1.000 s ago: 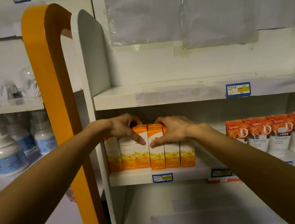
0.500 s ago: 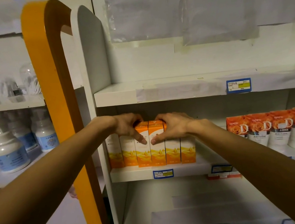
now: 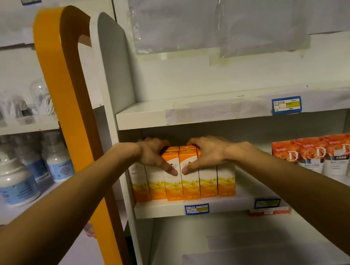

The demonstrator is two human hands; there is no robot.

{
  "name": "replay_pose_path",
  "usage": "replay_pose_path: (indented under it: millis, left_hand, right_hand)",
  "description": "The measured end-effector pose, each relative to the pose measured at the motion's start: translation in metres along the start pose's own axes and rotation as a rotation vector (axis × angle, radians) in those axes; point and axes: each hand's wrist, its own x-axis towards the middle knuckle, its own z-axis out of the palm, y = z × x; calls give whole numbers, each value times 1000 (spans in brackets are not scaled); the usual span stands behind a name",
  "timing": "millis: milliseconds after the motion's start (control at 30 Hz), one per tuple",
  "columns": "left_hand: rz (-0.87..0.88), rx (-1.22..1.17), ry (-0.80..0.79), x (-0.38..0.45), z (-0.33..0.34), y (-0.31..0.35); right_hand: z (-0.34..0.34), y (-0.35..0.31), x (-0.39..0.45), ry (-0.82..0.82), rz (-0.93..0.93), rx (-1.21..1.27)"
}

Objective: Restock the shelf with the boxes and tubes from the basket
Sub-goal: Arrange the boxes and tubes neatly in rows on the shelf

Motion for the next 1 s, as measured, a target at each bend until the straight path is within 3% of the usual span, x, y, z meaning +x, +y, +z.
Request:
replay_pose_path:
  millis: [467,700,1000]
  left_hand:
    - [-117,-52,-48,-1,-4,-24]
    - [-155,-71,-120,0,-16,-24]
    - [-136,-94,-123,-8,-12,-19]
  right_hand:
    - [1,-27,23,21,-70,28]
    - [10,-24,33,8,-25,165]
    - [9,-26,31,-14,-16,153]
